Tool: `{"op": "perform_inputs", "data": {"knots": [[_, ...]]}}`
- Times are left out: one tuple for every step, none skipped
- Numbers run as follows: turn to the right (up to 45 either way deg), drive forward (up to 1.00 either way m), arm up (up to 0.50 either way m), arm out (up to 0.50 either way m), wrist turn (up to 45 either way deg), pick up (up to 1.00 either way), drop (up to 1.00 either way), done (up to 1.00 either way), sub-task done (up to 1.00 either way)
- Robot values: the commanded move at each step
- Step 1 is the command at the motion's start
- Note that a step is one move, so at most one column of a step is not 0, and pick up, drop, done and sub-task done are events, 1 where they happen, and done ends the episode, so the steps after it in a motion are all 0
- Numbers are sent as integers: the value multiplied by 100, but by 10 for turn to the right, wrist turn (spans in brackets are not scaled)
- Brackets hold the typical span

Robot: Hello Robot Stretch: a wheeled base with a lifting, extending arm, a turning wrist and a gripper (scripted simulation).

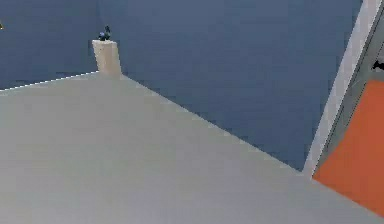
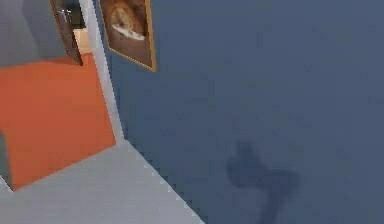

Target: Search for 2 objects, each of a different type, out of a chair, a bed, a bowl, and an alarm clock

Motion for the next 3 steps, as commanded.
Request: {"op": "perform_inputs", "data": {"knots": [[450, 0, 0, 0, 0, 0, 0, 0, 0], [30, 0, 0, 0, 0, 0, 0, 0, 0], [0, 5, 0, 0, 0, 0, 0, 0, 0]]}}
